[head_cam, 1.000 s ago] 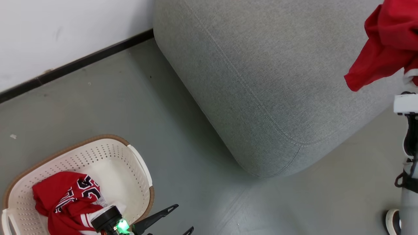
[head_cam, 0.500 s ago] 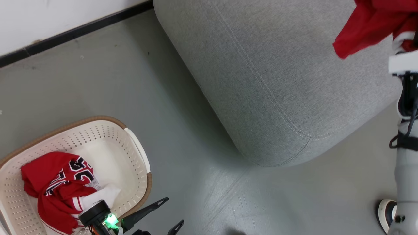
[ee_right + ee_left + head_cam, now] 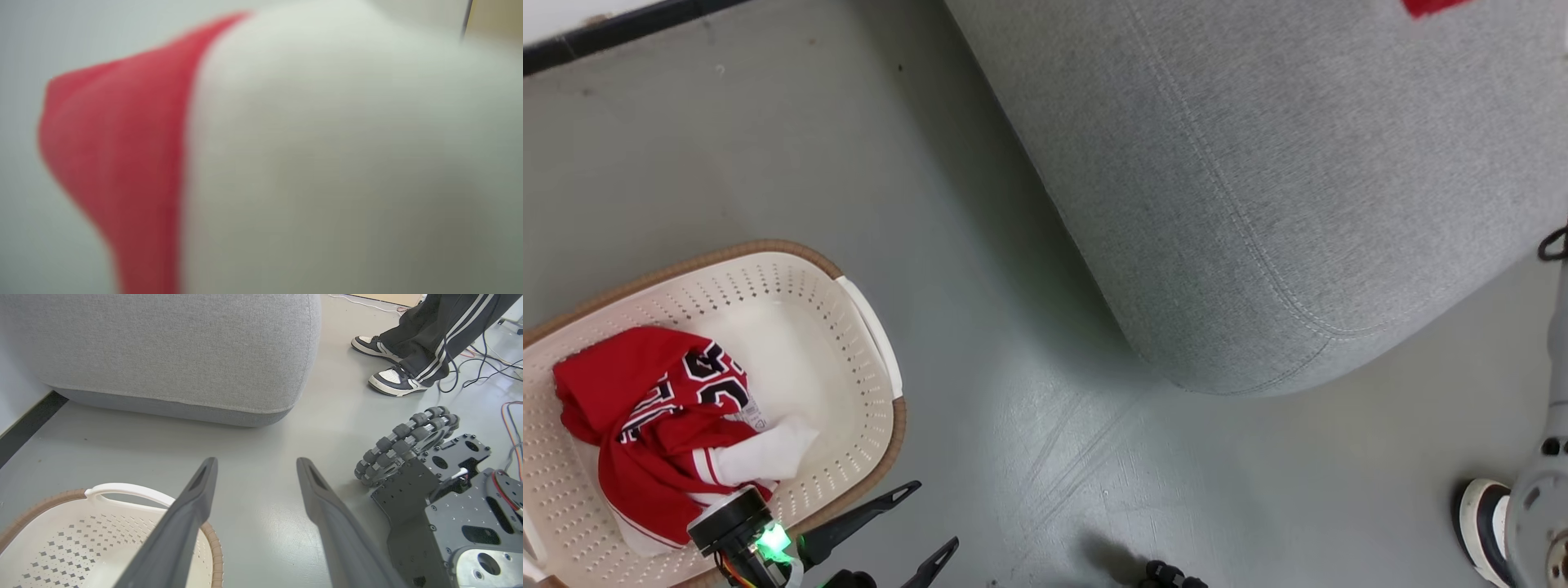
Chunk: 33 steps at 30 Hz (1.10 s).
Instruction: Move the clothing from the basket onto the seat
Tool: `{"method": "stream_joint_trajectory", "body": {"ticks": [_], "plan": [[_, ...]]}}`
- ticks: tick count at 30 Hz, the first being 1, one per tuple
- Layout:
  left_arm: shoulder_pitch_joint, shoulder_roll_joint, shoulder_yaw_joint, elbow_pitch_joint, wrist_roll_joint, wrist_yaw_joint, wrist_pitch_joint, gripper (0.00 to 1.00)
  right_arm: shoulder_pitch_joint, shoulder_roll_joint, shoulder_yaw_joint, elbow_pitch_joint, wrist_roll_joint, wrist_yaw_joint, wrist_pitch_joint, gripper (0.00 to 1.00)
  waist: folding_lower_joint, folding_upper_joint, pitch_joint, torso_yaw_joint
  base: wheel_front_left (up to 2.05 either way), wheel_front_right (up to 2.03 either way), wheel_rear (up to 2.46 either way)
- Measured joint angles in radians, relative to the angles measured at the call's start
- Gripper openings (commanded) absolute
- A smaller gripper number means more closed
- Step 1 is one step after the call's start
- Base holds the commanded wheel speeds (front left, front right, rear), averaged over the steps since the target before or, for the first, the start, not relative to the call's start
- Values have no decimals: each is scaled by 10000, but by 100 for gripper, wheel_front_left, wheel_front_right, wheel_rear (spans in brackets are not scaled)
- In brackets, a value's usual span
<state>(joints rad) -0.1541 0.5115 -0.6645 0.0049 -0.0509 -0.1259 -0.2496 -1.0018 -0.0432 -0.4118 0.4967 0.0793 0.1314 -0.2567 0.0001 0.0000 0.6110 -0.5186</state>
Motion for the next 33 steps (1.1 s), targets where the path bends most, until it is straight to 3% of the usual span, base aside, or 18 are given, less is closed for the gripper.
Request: {"method": "stream_joint_trajectory", "body": {"ticks": [21,33], "plan": [[-44,640,357,-573,209,2,0,100,-728,-67,-1810,2286,-309,0,0,0,0,0,1243,393,0,0,0],[-155,830,403,-679,209,2,0,100,-1353,-94,-2192,3267,-970,4,0,0,0,0,1556,488,0,0,0]]}}
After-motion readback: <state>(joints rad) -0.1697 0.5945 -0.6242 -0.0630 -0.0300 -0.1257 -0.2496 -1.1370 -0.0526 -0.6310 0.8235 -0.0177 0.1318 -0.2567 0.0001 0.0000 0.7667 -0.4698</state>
